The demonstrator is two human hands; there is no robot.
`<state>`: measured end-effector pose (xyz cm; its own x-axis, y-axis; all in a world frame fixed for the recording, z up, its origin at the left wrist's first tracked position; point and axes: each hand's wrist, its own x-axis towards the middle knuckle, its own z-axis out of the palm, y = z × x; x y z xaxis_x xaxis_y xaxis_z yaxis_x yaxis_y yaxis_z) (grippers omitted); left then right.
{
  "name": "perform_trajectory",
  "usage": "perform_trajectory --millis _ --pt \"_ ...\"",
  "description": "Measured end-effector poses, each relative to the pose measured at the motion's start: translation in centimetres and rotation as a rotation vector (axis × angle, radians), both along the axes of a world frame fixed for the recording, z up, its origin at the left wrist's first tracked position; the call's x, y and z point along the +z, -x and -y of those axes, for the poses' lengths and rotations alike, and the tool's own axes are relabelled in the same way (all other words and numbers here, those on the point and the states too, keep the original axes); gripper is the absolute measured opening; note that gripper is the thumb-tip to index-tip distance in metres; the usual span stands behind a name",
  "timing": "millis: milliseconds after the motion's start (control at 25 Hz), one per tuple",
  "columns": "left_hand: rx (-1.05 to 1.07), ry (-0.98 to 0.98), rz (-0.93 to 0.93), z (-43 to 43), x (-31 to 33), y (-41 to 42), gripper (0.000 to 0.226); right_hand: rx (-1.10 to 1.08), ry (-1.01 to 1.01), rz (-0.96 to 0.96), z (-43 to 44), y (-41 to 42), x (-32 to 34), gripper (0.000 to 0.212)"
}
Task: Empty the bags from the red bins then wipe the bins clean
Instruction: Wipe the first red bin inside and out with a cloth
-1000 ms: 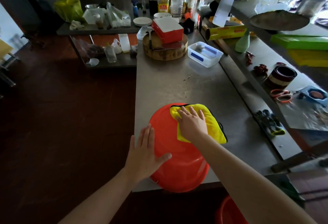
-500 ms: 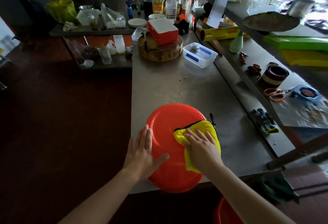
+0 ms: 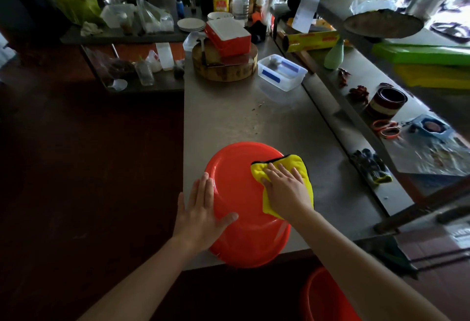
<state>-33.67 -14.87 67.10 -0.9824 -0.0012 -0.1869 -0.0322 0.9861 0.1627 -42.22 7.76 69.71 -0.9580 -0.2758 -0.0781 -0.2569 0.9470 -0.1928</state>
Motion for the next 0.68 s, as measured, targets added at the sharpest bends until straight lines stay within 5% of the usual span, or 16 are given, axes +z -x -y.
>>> perform_trajectory --millis 200,520,680 --pt "-0.02 -0.001 0.012 0.2 0.2 -0.1 0.113 -0.008 0.097 -0.03 -0.8 -5.5 -0.6 0.072" --pt "0.024 -0.157 -0.001 0.3 -0.4 -0.4 0.117 0.185 0.035 0.06 4.5 -6.1 -0.4 0.049" --pt "0.009 -0.073 -0.1 0.7 -1.4 -0.3 0.111 0.252 0.047 0.066 7.0 -4.3 -0.6 0.045"
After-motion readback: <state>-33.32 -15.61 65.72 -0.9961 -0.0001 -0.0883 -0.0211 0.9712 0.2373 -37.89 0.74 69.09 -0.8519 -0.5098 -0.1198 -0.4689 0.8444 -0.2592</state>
